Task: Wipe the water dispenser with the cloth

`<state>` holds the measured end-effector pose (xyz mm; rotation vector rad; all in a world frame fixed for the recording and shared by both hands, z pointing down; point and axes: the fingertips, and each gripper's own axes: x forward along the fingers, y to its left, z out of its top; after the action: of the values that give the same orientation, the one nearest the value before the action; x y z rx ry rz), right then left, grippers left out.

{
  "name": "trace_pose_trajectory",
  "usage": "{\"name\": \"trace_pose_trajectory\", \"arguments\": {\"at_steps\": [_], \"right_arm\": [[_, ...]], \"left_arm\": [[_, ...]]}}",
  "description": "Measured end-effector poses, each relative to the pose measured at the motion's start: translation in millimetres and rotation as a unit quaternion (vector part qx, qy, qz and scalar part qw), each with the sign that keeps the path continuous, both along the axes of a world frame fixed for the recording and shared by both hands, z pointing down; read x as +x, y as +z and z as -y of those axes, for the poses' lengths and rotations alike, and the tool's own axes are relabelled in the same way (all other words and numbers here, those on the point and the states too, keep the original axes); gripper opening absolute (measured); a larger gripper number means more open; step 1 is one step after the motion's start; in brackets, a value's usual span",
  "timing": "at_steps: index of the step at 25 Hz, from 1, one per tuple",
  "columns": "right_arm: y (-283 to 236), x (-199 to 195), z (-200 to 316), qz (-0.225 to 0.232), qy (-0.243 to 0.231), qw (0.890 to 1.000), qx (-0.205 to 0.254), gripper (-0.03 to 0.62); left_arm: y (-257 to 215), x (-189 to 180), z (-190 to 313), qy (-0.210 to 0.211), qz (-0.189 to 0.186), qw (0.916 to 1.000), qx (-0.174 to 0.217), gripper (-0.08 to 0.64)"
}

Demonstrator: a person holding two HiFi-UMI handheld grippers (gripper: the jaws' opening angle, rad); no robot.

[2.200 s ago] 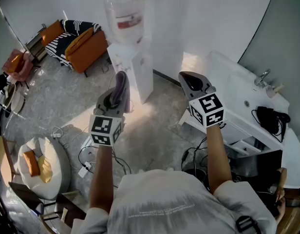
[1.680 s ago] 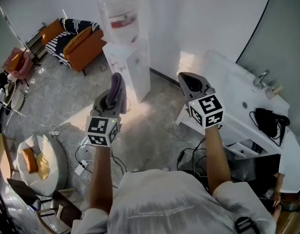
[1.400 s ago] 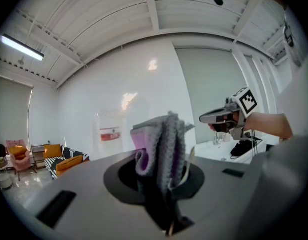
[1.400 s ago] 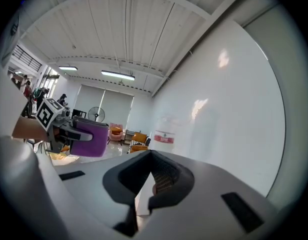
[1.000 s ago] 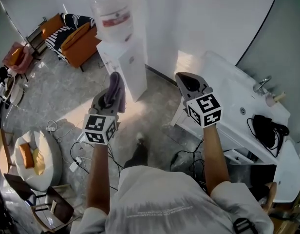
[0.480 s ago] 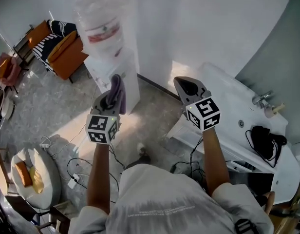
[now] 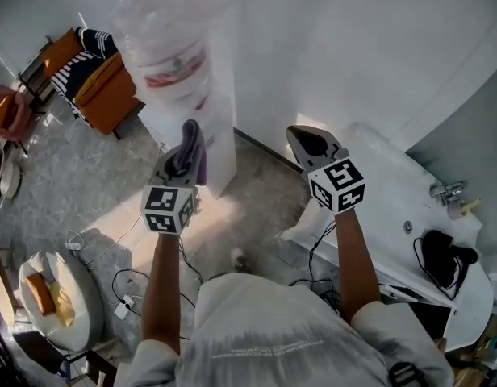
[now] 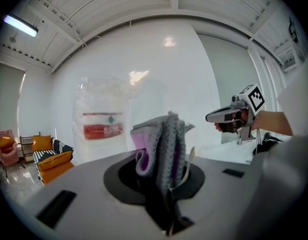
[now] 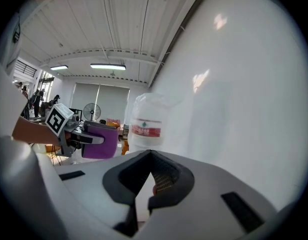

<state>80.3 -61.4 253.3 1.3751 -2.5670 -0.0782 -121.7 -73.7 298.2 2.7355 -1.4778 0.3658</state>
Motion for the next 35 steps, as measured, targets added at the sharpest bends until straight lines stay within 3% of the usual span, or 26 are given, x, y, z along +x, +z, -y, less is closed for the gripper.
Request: {"name": "trace_pose_trajectory", "arguments": {"at_steps": [10,16,23,27,31,35], "right_arm": [[23.5,-1.7,84.2,0.011,0.011,1.0,-0.027,0.011],[58.5,25.7,139.8,0.019,0.011,0.997,-0.072,0.011],[108.1,40.5,201.3,0.011,-0.001,0.995,-0.101,0.011],[139.2,41.5,217.5,0.0,-0.008,0.993,-0.114,0.009],[166.0,39.8,228.3,0.021,-0.021,0.988,-0.15,0.011],[195.1,38.9,239.5,-0.021,-0.019,0.988,-0.151,0.011]], "left_arm": [[36.1,9.0,76.7,0.0,0.002,0.9992,-0.041,0.064],[65.9,40.6,133.0,-0.012,-0.016,0.9973,-0.071,0.064],[125.4,91.0,199.9,0.005,-0.035,0.9922,-0.12,0.064],[161.8,109.1,229.0,-0.003,-0.015,0.9914,-0.13,0.064],[199.7,121.9,254.1,-0.013,-0.006,0.9886,-0.15,0.064],[238.2,124.0,275.9,-0.025,0.001,0.9845,-0.174,0.064]]}}
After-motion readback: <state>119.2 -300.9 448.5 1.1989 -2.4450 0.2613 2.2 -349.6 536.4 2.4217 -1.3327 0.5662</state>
